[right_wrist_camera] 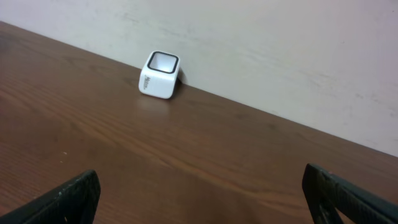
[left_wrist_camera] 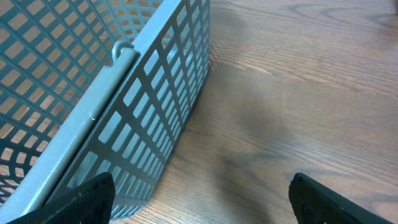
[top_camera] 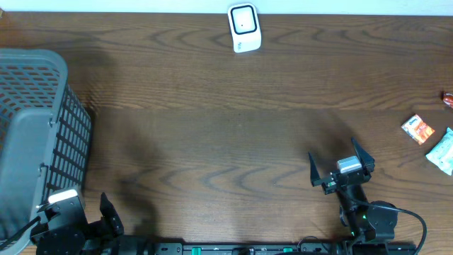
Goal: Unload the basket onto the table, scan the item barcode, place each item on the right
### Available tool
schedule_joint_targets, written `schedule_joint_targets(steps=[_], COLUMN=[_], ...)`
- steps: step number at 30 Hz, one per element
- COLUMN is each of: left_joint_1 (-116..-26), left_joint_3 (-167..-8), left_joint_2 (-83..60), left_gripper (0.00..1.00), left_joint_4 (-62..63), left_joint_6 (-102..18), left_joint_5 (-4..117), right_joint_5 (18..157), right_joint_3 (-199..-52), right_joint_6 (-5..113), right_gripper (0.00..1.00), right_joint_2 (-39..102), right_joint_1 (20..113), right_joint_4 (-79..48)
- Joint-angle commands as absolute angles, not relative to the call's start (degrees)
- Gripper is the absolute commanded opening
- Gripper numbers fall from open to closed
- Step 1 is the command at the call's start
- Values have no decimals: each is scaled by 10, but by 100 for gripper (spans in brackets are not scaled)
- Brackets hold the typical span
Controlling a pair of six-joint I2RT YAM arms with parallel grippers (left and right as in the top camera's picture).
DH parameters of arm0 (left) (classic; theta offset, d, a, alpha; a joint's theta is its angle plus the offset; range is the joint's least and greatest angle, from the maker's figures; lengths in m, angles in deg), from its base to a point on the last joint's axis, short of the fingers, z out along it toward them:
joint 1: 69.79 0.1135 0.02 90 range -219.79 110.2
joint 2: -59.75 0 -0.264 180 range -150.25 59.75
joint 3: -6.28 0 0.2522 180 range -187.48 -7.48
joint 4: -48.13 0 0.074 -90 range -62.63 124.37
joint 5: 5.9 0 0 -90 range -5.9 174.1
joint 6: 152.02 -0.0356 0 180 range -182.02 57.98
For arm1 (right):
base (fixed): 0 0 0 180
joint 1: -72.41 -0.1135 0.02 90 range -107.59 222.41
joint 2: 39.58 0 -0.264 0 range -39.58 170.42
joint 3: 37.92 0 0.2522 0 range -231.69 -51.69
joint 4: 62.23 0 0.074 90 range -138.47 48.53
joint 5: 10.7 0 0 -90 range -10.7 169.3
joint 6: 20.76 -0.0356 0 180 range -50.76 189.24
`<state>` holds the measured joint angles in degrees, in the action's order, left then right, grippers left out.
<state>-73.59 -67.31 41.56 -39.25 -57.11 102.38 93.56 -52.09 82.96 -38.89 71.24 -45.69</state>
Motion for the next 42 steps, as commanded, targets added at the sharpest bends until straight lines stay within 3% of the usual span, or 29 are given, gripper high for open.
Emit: schedule_joint_targets(steps=[1, 16, 21, 33, 42], left_joint_1=[-735, -735, -736, -733, -733], left_joint_3=[-672, -673, -670, -433, -229], left_joint_2=[419, 419, 420, 553, 569], left_gripper=[90, 90, 91, 90, 90], left_joint_4=[-394, -396, -364, -8, 238], left_joint_6=[-568, -572, -559, -559, -556], left_joint_5=[1025, 1029, 938, 870, 860], right_joint_5=[929, 929, 929, 929, 929], right_joint_3=[-520, -520, -520, -520, -520], right_joint_6=[819, 819, 819, 819, 819], right_gripper=[99, 99, 99, 99, 99], right_joint_2=[-393, -393, -393, -393, -393], right_joint_1=[717, 717, 717, 717, 717], right_joint_4=[-454, -454, -454, -454, -454])
